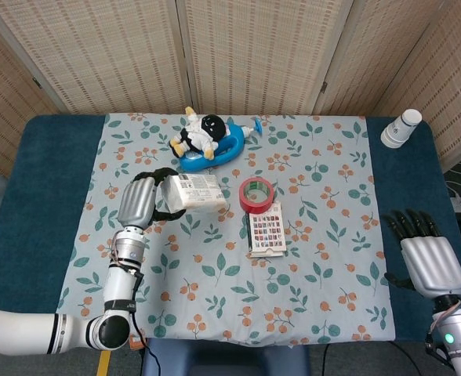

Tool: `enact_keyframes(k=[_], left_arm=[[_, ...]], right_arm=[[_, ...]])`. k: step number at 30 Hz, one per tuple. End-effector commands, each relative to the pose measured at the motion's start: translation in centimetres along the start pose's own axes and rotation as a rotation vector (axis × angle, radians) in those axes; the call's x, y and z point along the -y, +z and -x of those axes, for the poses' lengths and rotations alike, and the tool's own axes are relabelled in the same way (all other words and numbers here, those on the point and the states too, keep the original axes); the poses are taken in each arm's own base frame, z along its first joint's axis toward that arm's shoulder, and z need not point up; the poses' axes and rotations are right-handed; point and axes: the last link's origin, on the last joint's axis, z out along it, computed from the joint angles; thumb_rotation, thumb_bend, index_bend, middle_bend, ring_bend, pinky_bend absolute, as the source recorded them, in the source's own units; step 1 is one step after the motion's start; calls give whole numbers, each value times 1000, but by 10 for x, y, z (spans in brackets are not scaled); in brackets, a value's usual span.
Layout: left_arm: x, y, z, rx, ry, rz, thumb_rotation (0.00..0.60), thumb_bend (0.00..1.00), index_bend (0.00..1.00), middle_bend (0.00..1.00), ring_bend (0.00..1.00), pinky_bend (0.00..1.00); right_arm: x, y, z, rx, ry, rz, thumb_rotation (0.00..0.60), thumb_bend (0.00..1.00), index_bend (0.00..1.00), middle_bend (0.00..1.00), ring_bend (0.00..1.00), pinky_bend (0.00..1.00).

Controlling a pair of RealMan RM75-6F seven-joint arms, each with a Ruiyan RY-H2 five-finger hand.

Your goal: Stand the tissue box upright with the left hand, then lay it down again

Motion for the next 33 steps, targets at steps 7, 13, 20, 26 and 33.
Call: enact_keyframes(k=[7, 13, 20, 26, 33], left_arm=[[69, -22, 35, -138, -406, 42, 600, 174, 397, 559, 250, 154], [94, -36, 73, -147, -433, 31, 600, 173, 377, 539, 236, 154], [109, -37, 93, -181, -419, 58, 600, 173, 346, 509, 219, 153], [120, -35, 100, -194, -387, 66, 600, 173, 334, 498, 208, 151], [138, -38, 113, -163, -387, 16, 600, 173, 320, 483, 198, 151]], right_arm=[[2, 1, 4, 16, -4, -8, 600, 115, 108, 58, 0, 34], [2, 0, 5, 23, 1, -10, 600, 115, 108, 58, 0, 34], [-2, 1, 7, 31, 0, 11, 600, 115, 108, 58, 0, 34], [-6, 2, 9, 36, -1, 24, 600, 115, 108, 58, 0, 34], [-5, 4, 12, 49, -7, 24, 600, 115, 108, 58, 0, 34]])
